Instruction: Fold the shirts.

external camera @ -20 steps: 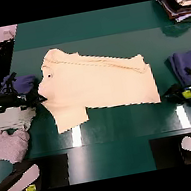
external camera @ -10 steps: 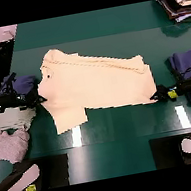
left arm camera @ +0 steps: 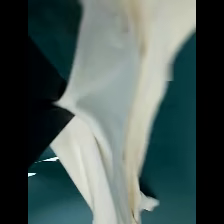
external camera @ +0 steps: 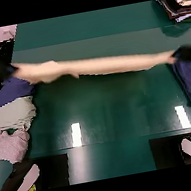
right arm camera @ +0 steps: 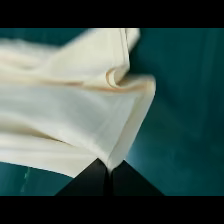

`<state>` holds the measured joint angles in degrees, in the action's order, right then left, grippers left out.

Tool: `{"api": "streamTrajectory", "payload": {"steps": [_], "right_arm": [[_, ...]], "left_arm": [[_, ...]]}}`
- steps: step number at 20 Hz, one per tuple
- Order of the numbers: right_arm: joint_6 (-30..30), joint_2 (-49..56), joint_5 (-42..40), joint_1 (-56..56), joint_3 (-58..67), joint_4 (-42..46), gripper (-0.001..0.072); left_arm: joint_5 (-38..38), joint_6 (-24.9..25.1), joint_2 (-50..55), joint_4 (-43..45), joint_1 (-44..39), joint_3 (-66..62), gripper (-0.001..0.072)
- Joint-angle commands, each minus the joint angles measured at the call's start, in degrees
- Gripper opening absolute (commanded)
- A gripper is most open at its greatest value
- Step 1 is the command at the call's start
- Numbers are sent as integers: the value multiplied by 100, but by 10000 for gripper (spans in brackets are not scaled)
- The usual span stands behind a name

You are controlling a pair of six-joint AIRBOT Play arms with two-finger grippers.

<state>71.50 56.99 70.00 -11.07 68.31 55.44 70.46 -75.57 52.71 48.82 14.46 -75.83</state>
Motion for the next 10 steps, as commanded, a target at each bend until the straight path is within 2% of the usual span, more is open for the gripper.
{"api": "streamTrajectory", "payload": {"steps": [1,5,8,10], "right_arm": [[48,-509,-96,-127,2041,-24,14],[48,-914,-83,-603,3576,11,14],[48,-1169,94,-1189,4131,13,13],[50,-1191,269,-1449,4358,20,13]], "left_arm": [[59,-125,-299,-13,4,-2131,22],[-63,-566,-299,9,4,-4435,21],[-487,-839,-308,7,4,-5449,21],[-452,-1003,-308,-127,4,-5733,20]]}}
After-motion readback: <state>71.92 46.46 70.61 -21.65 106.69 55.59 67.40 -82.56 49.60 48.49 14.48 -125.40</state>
